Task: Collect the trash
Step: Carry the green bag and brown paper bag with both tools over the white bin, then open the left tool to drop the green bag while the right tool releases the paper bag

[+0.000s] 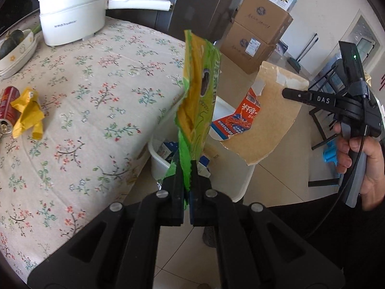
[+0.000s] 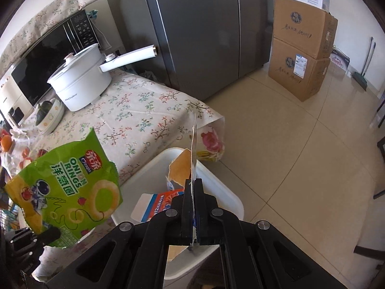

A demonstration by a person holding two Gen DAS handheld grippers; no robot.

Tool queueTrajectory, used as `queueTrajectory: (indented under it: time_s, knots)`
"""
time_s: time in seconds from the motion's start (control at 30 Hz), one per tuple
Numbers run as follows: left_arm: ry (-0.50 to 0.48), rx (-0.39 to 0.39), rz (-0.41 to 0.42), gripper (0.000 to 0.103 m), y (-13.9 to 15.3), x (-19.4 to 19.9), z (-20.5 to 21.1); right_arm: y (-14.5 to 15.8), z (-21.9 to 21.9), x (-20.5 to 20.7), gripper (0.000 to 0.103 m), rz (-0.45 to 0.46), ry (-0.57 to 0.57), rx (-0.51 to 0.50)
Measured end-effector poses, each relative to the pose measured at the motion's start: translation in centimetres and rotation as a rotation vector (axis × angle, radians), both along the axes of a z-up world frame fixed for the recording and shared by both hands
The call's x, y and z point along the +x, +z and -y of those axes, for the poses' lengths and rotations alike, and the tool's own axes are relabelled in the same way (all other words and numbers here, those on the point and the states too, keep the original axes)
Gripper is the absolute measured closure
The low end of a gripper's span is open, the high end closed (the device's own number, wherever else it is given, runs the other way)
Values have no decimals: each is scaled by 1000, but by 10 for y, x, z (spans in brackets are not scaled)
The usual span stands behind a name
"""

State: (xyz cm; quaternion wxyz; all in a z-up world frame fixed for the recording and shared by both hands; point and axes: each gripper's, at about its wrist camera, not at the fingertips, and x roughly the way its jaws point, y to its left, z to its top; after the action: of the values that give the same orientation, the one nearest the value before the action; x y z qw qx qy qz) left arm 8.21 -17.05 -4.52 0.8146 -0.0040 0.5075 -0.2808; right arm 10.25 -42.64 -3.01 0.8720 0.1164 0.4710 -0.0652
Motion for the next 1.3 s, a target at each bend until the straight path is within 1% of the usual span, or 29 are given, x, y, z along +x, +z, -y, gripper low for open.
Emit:
queueTrajectory:
  time_s: [0.23,0.37,0.47,0.5,0.53,0.57,0.6,0.67,0.77,0.83,0.93,1.13,1.3]
  knots:
    - [-35,22,-73,100,-29,7,30,-12,15,-5,101,-35,-27,-21]
    - [-42,43,-77,100,-39,11,35,-15,19,-6,101,-49,-32,-30]
    - [-52,51,-56,98,-40,12,38,-17,20,-6,101,-56,-31,-37]
    - [-60,56,-50,89,-40,12,39,-18,21,-6,101,-58,-32,-38]
    - [-65,59,-44,77,-41,11,41,-18,21,-6,101,-59,-32,-39]
    - [-64,62,-39,70,-41,13,40,-18,21,-6,101,-60,-33,-39]
    - [-59,65,-31,56,-40,13,39,-19,21,-5,101,-61,-33,-40]
    - [-49,65,-19,47,-37,14,36,-19,20,-5,101,-62,-31,-40]
    - [-34,84,-5,42,-32,18,28,-20,15,-3,101,-67,-21,-47]
    - [-18,94,9,34,-28,18,21,-20,11,-1,101,-71,-11,-52]
    - [3,111,26,27,-22,16,13,-22,4,3,101,-76,0,-63]
    - [40,141,60,23,-13,13,-7,-21,-9,9,101,-76,23,-80]
    - [70,143,64,22,-9,13,-24,-10,-22,9,101,-35,42,-111]
